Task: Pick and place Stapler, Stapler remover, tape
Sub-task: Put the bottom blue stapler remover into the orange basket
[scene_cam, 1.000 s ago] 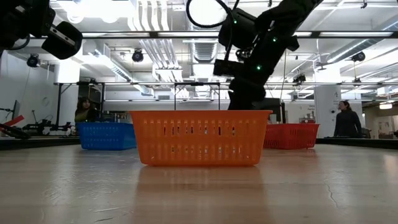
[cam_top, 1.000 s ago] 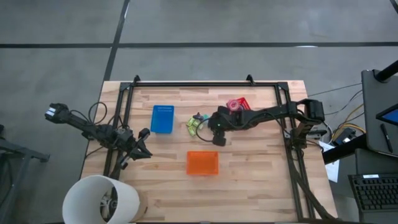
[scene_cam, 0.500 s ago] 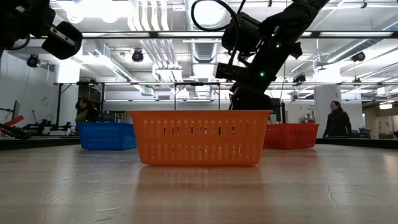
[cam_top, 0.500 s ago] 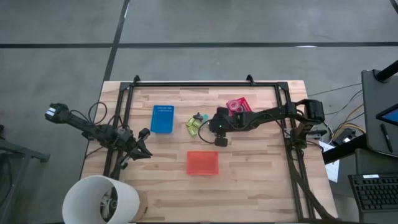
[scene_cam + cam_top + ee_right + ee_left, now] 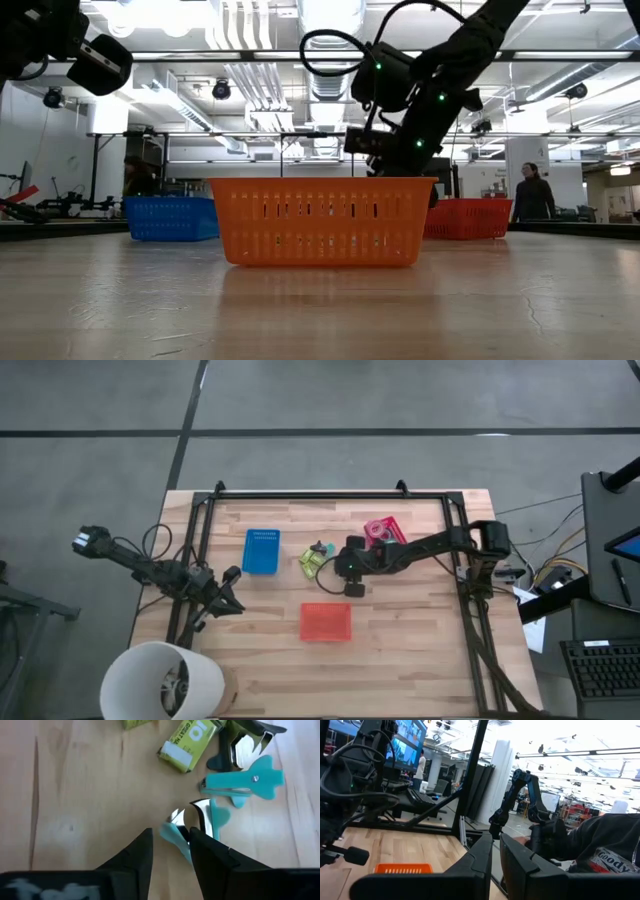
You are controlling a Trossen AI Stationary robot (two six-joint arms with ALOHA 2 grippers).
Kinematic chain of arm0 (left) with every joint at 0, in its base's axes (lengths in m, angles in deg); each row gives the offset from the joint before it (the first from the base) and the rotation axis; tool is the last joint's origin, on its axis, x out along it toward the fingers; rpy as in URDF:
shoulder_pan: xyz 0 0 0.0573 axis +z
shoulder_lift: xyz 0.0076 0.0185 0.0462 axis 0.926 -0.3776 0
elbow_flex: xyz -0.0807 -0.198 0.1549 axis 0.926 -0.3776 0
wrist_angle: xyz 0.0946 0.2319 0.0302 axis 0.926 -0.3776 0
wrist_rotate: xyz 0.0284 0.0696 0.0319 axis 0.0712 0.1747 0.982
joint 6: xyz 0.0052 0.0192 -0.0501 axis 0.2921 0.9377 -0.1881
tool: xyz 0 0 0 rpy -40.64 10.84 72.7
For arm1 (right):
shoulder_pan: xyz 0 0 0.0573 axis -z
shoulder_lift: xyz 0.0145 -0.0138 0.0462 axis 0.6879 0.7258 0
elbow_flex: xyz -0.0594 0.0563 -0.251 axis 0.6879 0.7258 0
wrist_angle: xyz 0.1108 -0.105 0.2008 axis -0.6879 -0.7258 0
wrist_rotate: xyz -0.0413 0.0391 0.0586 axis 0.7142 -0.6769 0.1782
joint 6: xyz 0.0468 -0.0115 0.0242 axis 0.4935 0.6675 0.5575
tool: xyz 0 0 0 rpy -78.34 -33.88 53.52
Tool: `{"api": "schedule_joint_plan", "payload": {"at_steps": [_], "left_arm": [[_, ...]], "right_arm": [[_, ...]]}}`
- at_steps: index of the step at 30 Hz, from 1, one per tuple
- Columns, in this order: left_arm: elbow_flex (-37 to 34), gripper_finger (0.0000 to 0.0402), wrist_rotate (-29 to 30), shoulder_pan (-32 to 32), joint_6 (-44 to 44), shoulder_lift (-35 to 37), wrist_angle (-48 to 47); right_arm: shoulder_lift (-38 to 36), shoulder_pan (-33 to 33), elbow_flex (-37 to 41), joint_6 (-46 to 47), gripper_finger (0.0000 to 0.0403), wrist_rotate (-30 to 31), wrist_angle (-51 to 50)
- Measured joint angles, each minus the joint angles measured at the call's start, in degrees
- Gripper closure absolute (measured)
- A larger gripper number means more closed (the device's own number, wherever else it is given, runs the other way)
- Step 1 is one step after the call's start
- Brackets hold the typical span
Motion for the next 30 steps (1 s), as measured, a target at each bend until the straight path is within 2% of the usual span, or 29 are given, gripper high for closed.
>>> {"api": "schedule_joint_plan", "payload": {"at_steps": [11, 21, 30], "left_arm": [[0.01, 0.0362, 0.0, 0.02, 0.02, 0.02, 0.0], [-0.01, 0.0362, -0.02, 0.02, 0.0, 0.0, -0.02], [-0.01, 0.0362, 0.0, 0.01, 0.02, 0.0, -0.02]], "right_arm": [[0.47, -0.13, -0.56, 0.11, 0.0319, 1.68, -0.22], [0.27, -0.15, -0.65, 1.71, 0.0388, 1.53, -0.11], [-2.16, -0.92, -0.8, 6.34, 0.0394, 1.22, -0.31]]}}
